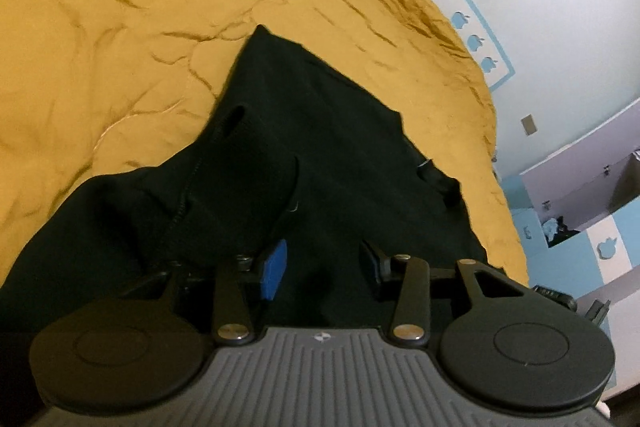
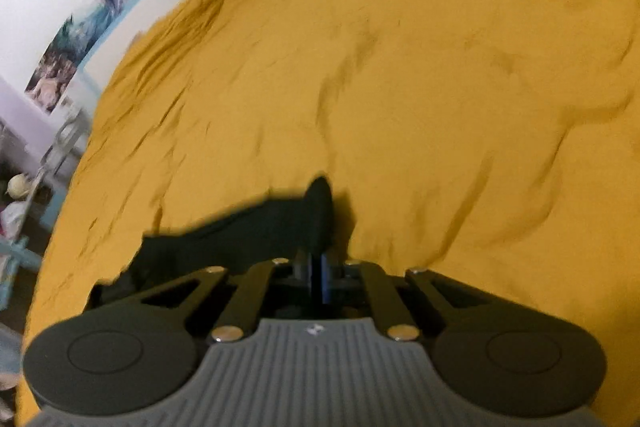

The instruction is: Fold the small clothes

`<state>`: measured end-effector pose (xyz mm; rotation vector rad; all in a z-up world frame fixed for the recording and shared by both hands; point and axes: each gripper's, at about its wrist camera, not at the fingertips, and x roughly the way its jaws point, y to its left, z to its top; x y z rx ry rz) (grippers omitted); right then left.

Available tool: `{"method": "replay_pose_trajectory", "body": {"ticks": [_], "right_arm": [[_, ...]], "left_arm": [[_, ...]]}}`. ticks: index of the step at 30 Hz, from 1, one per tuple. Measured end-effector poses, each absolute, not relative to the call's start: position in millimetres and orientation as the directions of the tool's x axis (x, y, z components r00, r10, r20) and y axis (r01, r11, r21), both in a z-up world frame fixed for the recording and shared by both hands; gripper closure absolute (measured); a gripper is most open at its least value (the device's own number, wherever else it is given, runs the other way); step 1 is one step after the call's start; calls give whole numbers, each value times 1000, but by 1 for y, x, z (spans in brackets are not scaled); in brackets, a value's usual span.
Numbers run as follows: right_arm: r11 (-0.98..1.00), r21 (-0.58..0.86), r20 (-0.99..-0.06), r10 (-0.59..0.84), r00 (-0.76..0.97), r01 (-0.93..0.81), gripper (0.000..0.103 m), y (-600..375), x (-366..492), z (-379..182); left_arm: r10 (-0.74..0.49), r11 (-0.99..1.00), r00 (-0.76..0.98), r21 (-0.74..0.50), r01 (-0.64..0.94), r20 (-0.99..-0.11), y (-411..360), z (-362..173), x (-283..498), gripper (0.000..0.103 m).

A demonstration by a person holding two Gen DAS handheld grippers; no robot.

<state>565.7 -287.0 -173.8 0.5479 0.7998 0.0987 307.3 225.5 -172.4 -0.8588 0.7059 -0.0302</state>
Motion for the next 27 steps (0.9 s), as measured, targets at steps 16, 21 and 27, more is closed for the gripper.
{"method": "replay_pose_trajectory", "body": {"ticks": [16,21,27], "right_arm": [[888,450,-552,365,750,-100,57,-301,476,-134],[834,500,-606,529,594,-232,58,-293,429,-140],[880,449,-668,448,595,-158,61,-309,416,-175]], "left_arm": [[-316,676,786,-707,-207,-532,222,-152,288,45],[-316,680,768,-697,-227,-558,220,-157,284,42],[-397,613,725,-750,-247,-563,229,-172,294,43]]}}
